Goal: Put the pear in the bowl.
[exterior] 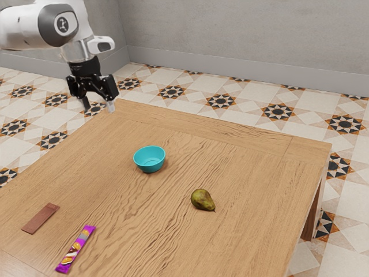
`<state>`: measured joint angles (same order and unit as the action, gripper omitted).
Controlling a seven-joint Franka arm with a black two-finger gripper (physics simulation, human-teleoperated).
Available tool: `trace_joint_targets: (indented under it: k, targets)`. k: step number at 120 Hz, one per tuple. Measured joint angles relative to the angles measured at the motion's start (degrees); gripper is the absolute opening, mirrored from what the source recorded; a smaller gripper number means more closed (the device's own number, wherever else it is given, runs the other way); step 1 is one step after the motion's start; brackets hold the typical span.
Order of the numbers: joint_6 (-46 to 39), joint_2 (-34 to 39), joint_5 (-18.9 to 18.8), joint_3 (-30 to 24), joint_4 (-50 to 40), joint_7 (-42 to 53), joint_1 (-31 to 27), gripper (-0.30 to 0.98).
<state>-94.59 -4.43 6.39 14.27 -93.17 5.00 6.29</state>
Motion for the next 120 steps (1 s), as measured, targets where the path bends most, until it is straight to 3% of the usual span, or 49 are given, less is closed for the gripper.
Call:
trace_joint_targets:
  k: [24,36,59,120]
  targets:
    - [-3.4,0.6,-0.3,-0.2,-1.5,-0.3,1.0,0.67]
    - [-4.2,0.3,-0.4,-0.3,-2.9,-3.7,4.3,0.67]
    - [-5.8,-3.5,-0.4,-2.1,-3.3,-17.7,13.6,0.66]
    - [-19.5,-17.7,1.5,-2.7,-3.2,-57.0,20.3,0.67]
